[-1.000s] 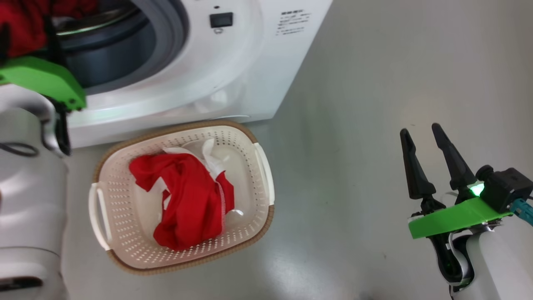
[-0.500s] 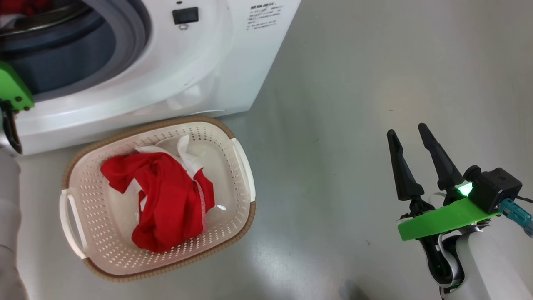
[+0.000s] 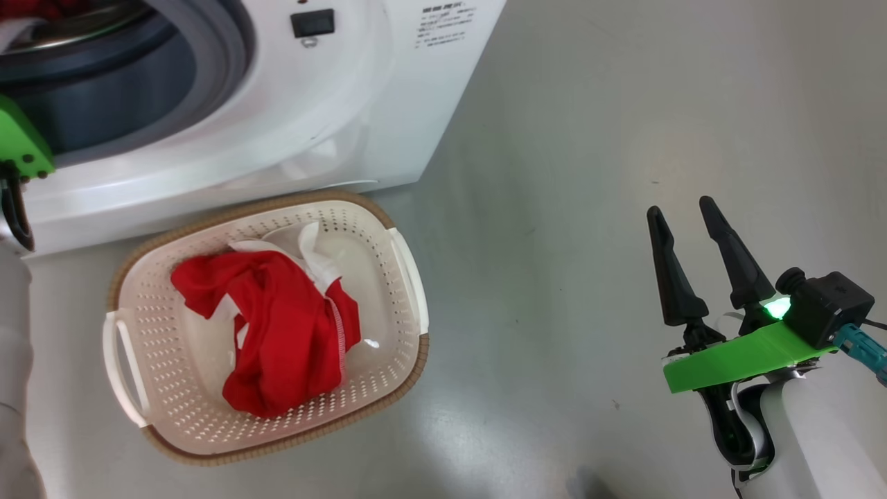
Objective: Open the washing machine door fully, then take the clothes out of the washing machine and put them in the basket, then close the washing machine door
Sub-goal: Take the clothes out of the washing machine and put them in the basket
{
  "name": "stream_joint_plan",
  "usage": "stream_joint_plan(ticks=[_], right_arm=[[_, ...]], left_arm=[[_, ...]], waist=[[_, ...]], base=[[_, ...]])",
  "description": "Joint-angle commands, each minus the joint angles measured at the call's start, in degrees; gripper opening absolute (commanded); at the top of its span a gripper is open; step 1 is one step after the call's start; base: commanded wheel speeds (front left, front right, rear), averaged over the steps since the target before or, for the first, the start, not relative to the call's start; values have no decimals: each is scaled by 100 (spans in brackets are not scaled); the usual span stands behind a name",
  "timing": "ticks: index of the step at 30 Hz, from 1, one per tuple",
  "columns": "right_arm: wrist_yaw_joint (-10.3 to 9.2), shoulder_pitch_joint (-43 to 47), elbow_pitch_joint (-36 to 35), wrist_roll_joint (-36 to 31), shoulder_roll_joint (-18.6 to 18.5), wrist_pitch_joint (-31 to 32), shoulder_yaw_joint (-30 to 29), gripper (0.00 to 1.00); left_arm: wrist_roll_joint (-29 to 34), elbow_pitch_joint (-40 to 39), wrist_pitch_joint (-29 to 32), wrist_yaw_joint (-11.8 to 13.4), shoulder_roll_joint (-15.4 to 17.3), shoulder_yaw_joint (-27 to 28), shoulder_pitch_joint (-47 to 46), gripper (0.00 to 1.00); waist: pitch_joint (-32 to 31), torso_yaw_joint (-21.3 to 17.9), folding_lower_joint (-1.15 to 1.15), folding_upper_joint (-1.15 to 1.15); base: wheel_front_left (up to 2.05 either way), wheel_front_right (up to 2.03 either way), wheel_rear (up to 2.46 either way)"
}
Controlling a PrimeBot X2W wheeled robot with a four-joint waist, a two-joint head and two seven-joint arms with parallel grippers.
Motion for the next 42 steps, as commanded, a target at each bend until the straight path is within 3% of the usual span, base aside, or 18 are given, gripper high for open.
stream_joint_plan(ticks=[1, 13, 20, 28, 34, 42], right_arm=[[36, -3, -141, -39, -32, -37, 105, 100], [36, 70, -127, -66, -112, -37, 10, 100], [36, 181, -139, -76, -158, -37, -81, 100], [36, 317, -118, -86, -188, -37, -142, 100], [36, 407, -131, -85, -205, -37, -203, 100], [36, 489, -139, -97, -217, -37, -237, 100]], left_arm=[[-26, -149, -59, -17, 275, 39, 32, 0], [-142, -1928, -83, -374, 5, 202, 1066, 0], [-89, -3260, -83, -486, -346, 475, 1965, 0], [40, -4785, -84, -798, -857, 926, 2975, 0], [142, -5729, -84, -1004, -1081, 1035, 3512, 0], [129, -6744, -84, -1101, -1245, 1041, 4045, 0]], waist=[[-41, 45, 0, 0], [-324, 355, 0, 0], [-492, 538, 0, 0], [-705, 691, 0, 0], [-802, 756, 0, 0], [-862, 792, 0, 0]], base=[[0, 0, 0], [0, 0, 0], [0, 0, 0], [0, 0, 0], [0, 0, 0], [0, 0, 0]])
